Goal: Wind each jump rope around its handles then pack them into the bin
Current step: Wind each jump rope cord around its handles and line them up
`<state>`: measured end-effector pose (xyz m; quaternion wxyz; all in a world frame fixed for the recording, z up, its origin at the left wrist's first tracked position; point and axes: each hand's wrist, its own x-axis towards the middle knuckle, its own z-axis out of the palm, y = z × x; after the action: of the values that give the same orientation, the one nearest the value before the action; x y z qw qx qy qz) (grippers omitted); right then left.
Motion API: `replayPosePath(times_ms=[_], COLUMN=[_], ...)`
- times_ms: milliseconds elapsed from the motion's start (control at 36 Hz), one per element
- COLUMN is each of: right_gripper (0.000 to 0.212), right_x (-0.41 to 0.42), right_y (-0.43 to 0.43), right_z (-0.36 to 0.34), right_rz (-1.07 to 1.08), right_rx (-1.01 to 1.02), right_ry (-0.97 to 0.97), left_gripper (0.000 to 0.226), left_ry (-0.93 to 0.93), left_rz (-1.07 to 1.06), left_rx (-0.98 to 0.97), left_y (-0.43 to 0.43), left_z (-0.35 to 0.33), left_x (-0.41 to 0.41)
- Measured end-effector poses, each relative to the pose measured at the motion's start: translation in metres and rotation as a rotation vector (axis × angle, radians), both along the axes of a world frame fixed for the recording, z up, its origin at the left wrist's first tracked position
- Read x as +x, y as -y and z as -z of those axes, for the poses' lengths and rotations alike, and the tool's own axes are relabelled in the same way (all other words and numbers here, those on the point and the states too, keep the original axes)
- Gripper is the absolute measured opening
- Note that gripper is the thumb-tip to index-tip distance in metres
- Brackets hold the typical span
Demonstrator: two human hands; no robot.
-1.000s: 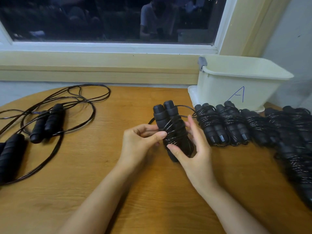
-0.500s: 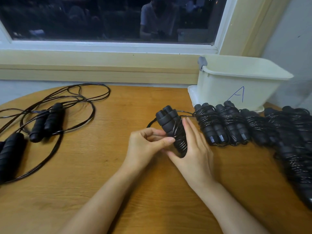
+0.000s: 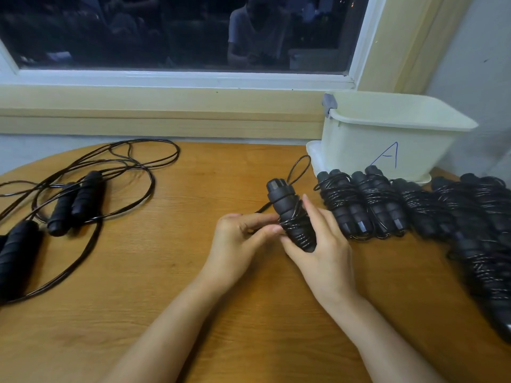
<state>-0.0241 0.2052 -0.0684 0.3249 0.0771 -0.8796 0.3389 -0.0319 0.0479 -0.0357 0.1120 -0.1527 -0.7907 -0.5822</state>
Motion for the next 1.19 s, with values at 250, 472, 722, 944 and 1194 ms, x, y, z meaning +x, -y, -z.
replayPosePath(times_ms=[250, 472, 722, 944, 1194], right_gripper=[0.069, 0.066, 0.054, 0.055, 0.058], right_x=[0.003, 0.006, 0.011, 0.007, 0.008], right_y=[0.006, 0.006, 0.007, 0.006, 0.005], right_z=[-0.002, -0.007, -0.012, -0.01, -0.008], right_rz=[-0.233, -0.357, -0.508, -0.423, -0.402], right_rx=[-0.316, -0.47, -0.617, -0.435, -0.492], right_ry=[0.074, 0.151, 0.243, 0.185, 0.185], left_gripper=[0.033, 0.084, 0.048, 0.033, 0.039], left_ry=[0.099, 0.184, 0.23, 0.242, 0.238], left_rz=[-0.087, -0.04, 0.15, 0.066, -0.021], left_rx=[0.283, 0.299, 0.274, 0.3, 0.343], left_y=[0.005, 0.005, 0.005, 0.004, 0.005], left_z=[0.014, 0.013, 0.01, 0.008, 0.001], left_x=[-0.01, -0.015, -0.006, -0.008, -0.005])
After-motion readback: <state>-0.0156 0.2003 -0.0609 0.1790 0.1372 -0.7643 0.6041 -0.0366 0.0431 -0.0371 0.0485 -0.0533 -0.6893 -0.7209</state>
